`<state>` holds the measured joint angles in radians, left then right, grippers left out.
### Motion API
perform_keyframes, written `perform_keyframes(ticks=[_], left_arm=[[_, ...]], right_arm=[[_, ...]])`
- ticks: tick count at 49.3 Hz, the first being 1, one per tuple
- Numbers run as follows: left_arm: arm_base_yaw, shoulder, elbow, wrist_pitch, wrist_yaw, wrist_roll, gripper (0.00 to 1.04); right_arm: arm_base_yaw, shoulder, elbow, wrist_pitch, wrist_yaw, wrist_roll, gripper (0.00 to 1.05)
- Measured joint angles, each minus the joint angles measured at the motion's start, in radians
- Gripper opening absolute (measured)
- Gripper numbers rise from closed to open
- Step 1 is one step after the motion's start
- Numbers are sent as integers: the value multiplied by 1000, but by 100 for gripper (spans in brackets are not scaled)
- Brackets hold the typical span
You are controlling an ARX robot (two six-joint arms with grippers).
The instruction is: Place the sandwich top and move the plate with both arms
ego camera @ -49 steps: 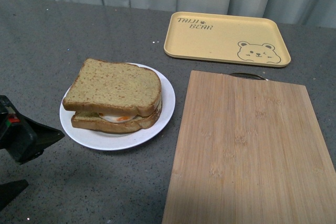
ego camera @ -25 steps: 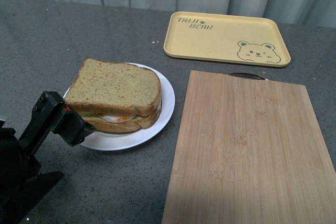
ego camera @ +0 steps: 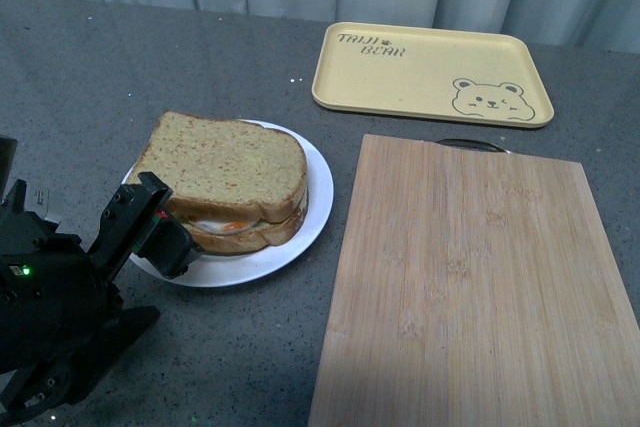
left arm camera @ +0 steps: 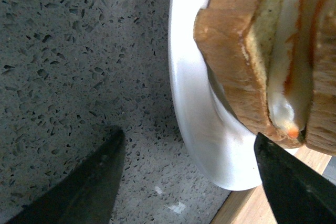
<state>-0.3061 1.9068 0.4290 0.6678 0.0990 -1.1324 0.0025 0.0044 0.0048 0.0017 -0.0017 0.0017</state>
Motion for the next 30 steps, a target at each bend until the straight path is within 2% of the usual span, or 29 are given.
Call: perform_keyframes(ticks=[6,14,22,30], left_arm=[[2,35,21,-3,-2,-15,45],[18,59,45,11,3,-51,18],[38,59,47,40,18,-88,5],[44,54,10,119,60,-128,5]], right_arm=[[0,0,0,0,0,0,95],[0,0,0,0,0,0,95],[0,0,0,0,0,0,95],[0,0,0,0,0,0,95]])
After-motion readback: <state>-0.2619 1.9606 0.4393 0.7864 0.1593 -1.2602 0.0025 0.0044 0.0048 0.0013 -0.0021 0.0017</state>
